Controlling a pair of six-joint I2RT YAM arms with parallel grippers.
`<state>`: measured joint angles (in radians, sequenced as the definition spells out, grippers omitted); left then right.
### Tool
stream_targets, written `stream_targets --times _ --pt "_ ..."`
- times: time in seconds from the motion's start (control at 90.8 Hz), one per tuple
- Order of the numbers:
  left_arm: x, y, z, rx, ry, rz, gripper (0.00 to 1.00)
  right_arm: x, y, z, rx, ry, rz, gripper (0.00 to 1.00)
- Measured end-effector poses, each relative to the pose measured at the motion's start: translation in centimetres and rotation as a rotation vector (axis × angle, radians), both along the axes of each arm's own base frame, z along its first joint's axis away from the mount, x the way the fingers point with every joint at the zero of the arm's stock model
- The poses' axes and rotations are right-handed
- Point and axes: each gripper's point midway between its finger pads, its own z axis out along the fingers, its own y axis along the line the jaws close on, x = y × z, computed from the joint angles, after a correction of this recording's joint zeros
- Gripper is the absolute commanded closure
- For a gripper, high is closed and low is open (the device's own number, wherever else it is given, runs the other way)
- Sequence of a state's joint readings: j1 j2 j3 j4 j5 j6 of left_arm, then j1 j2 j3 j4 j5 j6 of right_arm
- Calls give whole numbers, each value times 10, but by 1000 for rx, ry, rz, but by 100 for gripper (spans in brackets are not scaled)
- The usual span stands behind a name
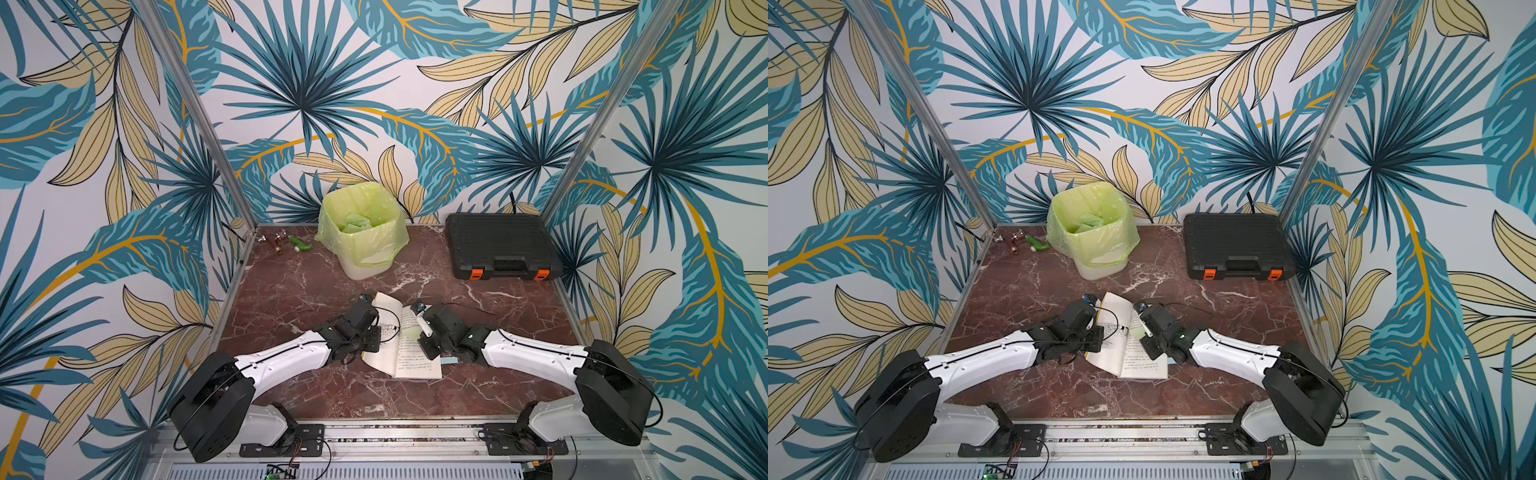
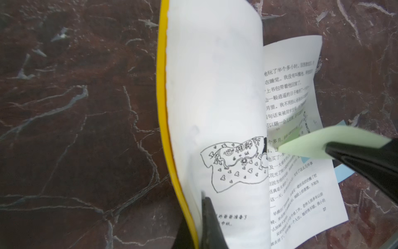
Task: Peel off the used sticky note
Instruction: Tear off the note from the book, then place the note in the trash bin.
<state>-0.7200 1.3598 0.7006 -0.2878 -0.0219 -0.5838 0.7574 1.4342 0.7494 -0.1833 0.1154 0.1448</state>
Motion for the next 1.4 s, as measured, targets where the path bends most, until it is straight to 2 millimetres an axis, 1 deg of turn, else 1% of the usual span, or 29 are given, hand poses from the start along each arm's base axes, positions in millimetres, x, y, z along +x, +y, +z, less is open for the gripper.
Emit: stream_targets --times 0.088,0.209,0.275,0.33,0.386,0.452,0.584,0.661,0.727,0.782,0.859,0.925,0.958,1.013,1.091,1.135,1.212,1.278,1.333,1.399 --pt "0 0 0 -1 2 3 100 14 -11 4 74 41 -65 100" --pt "0 0 0 -2 3 6 100 33 -20 15 181 75 -144 100" --pt "0 0 0 -2 3 7 100 43 -22 27 246 74 -174 100" --pt "0 0 0 -2 2 8 100 51 -22 42 300 50 -187 100" --pt "0 1 0 -1 1 8 100 59 -18 65 352 6 -177 100" --pt "0 1 0 -2 0 8 100 69 -8 104 427 -74 -145 100" --pt "0 1 -1 -1 1 8 100 94 14 201 581 -277 -61 100" --pt "0 1 -1 -1 1 9 100 107 26 250 655 -377 -12 100" --pt "-1 2 0 -2 -1 9 100 122 38 284 707 -447 25 100" --pt "-1 2 1 -4 -5 10 100 135 49 302 731 -474 48 100" --pt "-2 3 3 -9 -11 10 100 164 69 321 755 -497 73 100" --pt "-2 3 5 -13 -16 10 100 190 86 329 766 -505 89 100" --pt "-2 4 5 -14 -18 11 100 200 92 329 767 -501 94 100" --pt "-3 4 7 -18 -21 11 100 217 102 322 759 -486 93 100" --pt "-3 4 9 -23 -25 11 100 234 110 310 737 -464 81 100" --pt "-3 4 9 -25 -26 9 100 243 114 302 721 -448 75 98" --pt "-3 4 9 -26 -26 9 100 254 119 290 696 -425 64 93" --pt "-3 4 9 -26 -26 9 100 258 120 283 676 -408 55 91" --pt "-3 4 9 -26 -26 8 100 260 119 281 662 -400 51 88" --pt "-3 4 9 -27 -27 8 100 259 118 283 647 -399 48 80"
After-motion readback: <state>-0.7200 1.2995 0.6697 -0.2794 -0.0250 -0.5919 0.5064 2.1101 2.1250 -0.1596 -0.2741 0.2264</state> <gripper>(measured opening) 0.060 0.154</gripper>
